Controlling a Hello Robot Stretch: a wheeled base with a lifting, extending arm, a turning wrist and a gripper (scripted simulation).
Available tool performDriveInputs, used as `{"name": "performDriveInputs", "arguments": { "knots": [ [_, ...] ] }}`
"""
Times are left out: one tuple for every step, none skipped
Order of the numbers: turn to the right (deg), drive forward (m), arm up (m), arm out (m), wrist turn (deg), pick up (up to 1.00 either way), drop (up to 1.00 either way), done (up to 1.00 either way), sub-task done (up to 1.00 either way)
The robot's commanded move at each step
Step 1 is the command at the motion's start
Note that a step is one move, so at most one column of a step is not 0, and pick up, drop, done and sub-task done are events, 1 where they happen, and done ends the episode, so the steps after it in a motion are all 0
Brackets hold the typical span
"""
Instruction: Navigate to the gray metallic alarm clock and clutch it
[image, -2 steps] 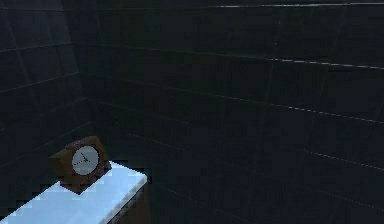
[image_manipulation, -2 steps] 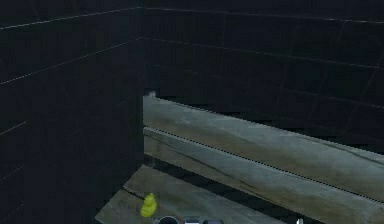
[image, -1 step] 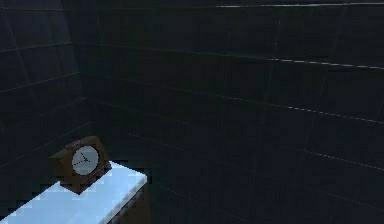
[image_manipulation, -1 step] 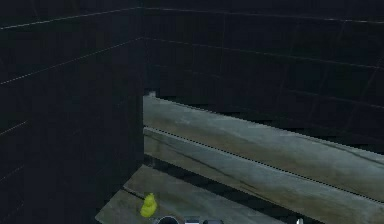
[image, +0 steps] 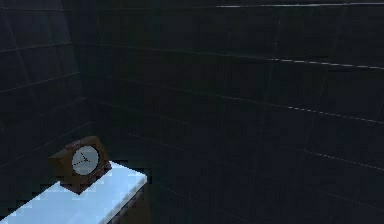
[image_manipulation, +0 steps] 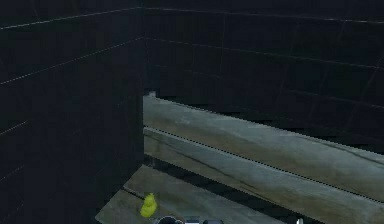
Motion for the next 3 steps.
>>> {"name": "performDriveInputs", "arguments": {
  "knots": [
    [0.0, 0.0, 0.0, 0.0, 45.0, 0.0, 0.0, 0.0, 0.0],
    [0.0, 0.0, 0.0, 0.0, 33.0, 0.0, 0.0, 0.0, 0.0],
    [0.0, 0.0, -0.3, 0.0, 0.0, 0.0, 0.0, 0.0, 0.0]
  ]
}}
